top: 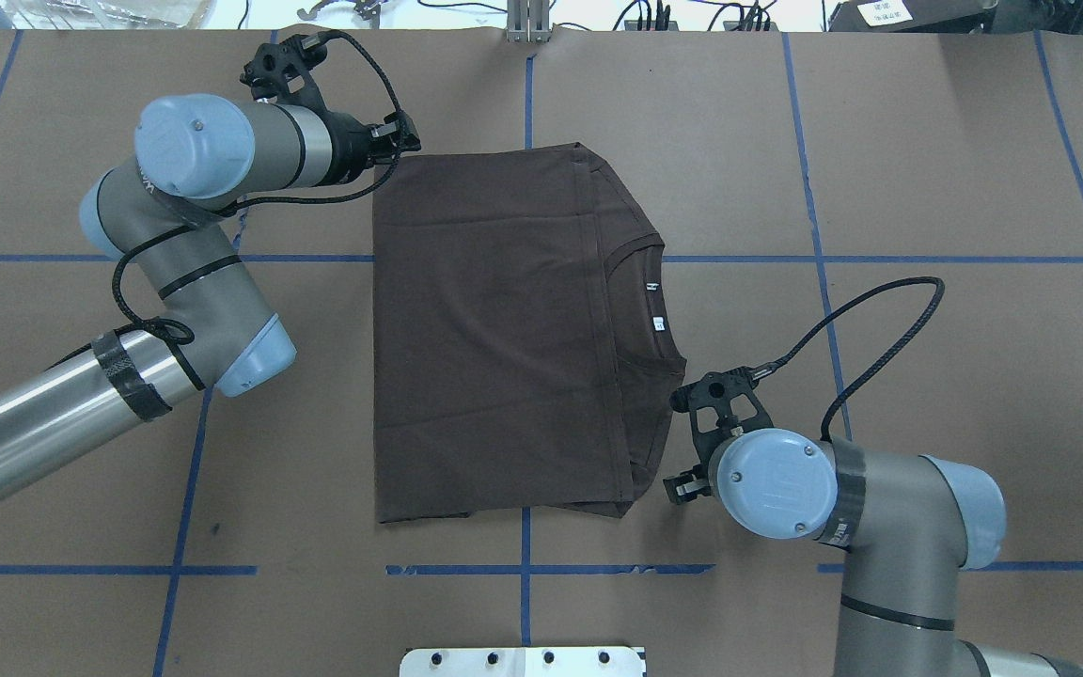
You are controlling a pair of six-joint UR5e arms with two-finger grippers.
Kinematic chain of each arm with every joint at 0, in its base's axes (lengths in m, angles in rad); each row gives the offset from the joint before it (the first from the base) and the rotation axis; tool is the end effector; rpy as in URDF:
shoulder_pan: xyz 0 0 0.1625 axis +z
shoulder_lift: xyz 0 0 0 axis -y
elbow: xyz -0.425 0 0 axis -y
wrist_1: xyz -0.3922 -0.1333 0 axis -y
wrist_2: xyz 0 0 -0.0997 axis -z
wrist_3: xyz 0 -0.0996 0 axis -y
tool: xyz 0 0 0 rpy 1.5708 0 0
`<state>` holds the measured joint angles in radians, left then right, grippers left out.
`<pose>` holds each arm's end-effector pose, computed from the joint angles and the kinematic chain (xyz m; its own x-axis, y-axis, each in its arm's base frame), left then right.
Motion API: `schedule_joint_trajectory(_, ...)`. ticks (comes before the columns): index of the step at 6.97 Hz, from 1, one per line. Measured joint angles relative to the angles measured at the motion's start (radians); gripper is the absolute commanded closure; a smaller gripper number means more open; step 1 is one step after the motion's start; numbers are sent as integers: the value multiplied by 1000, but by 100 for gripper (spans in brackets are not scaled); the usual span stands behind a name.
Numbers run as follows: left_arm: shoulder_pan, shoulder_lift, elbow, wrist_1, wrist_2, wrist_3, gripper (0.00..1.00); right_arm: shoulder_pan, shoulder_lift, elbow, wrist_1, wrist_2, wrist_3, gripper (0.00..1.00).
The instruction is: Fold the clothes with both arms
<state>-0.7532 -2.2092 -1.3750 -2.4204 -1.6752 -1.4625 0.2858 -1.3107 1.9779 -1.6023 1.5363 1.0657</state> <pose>0.4487 -0.5892 0.2672 0.2651 -0.1012 -0.9589 0.5819 0.8097 0.0754 -0.4956 -0.2881 0.3514 0.8215 -0.2627 0.5062 0.1098 0.9438 0.3116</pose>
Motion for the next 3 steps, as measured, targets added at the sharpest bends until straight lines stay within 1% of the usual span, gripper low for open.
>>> schedule_joint_trajectory(1,0,2,-8,1,-1,-3,51,6,5,12,1,5,14,0)
schedule_joint_trajectory(2,1,3,-11,1,-1,-4,51,8,32,8,2,7,88,0)
schedule_joint_trajectory(3,1,4,-11,2,-1,-4,51,1,59,-9,26,8,236,2)
